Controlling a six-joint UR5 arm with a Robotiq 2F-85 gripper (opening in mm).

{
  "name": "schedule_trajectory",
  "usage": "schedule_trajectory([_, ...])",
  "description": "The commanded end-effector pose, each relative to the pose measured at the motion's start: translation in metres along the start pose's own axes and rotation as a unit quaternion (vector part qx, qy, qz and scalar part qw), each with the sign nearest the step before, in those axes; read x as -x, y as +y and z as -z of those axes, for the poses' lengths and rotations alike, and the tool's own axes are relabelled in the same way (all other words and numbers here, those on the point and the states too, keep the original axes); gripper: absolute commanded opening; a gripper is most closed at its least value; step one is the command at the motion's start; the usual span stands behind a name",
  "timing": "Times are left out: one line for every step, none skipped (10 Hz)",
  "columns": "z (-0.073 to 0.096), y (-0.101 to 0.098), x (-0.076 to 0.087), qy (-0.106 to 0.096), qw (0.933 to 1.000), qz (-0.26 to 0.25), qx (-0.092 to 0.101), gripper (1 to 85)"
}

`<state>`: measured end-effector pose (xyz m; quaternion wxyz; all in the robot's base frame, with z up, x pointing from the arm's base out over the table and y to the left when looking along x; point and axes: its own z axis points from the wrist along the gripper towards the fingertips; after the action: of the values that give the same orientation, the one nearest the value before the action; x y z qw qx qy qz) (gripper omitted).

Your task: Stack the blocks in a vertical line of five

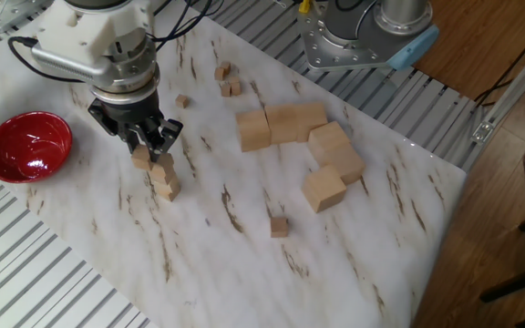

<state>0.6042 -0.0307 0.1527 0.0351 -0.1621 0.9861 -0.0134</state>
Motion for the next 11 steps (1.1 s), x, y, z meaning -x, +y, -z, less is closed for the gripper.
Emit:
schedule_trajectory([-0.002, 0.005, 0.003, -0.007, 0.9999, -0.004, 0.007, 25.3])
schedule_trajectory([-0.002, 0.005, 0.003, -0.008, 0.9999, -0.004, 0.007, 25.3])
schedule_trajectory([-0.002, 0.004, -0.001, -0.008, 0.9999, -0.002, 0.008, 25.3])
schedule_trajectory([0.0, 0.002, -0.006, -0.008, 0.9999, -0.002, 0.009, 25.3])
schedule_trajectory([0.001, 0.002, -0.009, -0.007, 0.9999, -0.002, 0.009, 25.3])
schedule_trajectory([-0.001, 0.001, -0.013, -0.007, 0.9999, 0.001, 0.008, 25.3])
schedule_trajectory([-0.004, 0.0, -0.018, -0.008, 0.9999, 0.004, 0.009, 25.7])
schedule_trajectory([-0.005, 0.0, -0.02, -0.007, 0.9999, 0.008, 0.008, 26.7])
schedule_trajectory([-0.005, 0.002, -0.019, -0.009, 0.9999, 0.007, 0.009, 27.0])
schedule_trajectory([-0.006, 0.002, -0.019, -0.009, 0.9999, 0.006, 0.009, 27.0])
schedule_trajectory([-0.006, 0.003, -0.018, -0.009, 0.9999, 0.006, 0.011, 27.0])
